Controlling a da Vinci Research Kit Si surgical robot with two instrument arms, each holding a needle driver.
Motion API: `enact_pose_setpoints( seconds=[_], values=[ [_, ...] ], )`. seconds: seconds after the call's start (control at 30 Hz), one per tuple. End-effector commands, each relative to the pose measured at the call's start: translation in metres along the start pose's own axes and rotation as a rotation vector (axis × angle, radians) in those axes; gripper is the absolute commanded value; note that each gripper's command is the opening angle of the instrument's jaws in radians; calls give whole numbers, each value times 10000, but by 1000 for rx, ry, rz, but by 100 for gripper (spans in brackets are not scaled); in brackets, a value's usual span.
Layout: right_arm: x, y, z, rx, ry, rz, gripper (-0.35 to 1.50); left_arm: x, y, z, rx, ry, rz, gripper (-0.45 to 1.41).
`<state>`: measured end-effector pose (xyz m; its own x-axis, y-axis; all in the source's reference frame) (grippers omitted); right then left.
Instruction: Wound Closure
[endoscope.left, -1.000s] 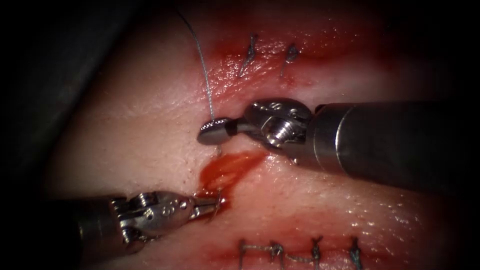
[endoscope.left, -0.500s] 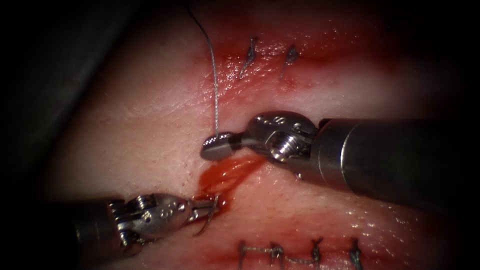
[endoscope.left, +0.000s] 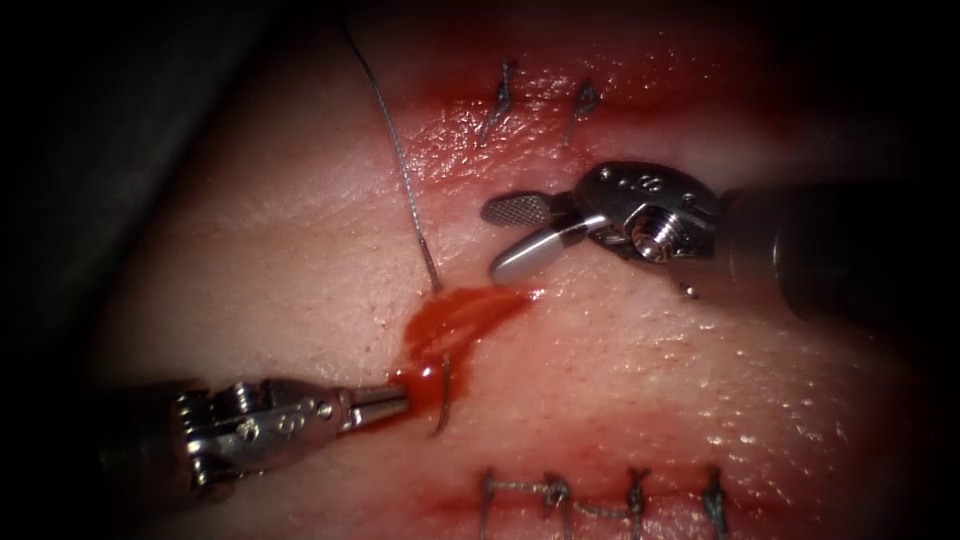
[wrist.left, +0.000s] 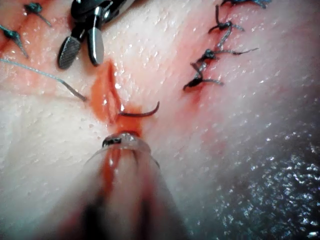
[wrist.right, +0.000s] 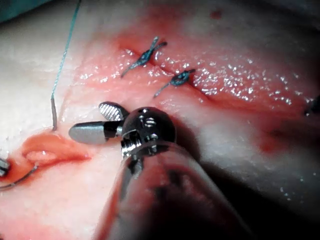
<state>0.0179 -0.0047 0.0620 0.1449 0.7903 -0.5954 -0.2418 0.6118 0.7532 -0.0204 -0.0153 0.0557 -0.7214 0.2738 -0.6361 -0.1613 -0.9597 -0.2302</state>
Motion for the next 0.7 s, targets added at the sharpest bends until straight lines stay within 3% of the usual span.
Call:
enact_pose_setpoints(
  seconds=[0.03,0.13,0.27,0.5,0.7],
  values=[
    [2,11,-4,-17,20,6,145,0,-1,11,-15,34,13,14],
    [1,13,-12,-18,30,-1,143,3,-7,15,0,118,51,42],
    [-4,16,-10,-20,37,-7,141,13,-5,16,-84,320,104,47],
    [-9,22,-9,-21,47,-12,141,14,4,17,-66,336,185,44],
    [-16,22,-5,-24,51,-20,136,36,14,19,-28,373,196,44]
  ],
)
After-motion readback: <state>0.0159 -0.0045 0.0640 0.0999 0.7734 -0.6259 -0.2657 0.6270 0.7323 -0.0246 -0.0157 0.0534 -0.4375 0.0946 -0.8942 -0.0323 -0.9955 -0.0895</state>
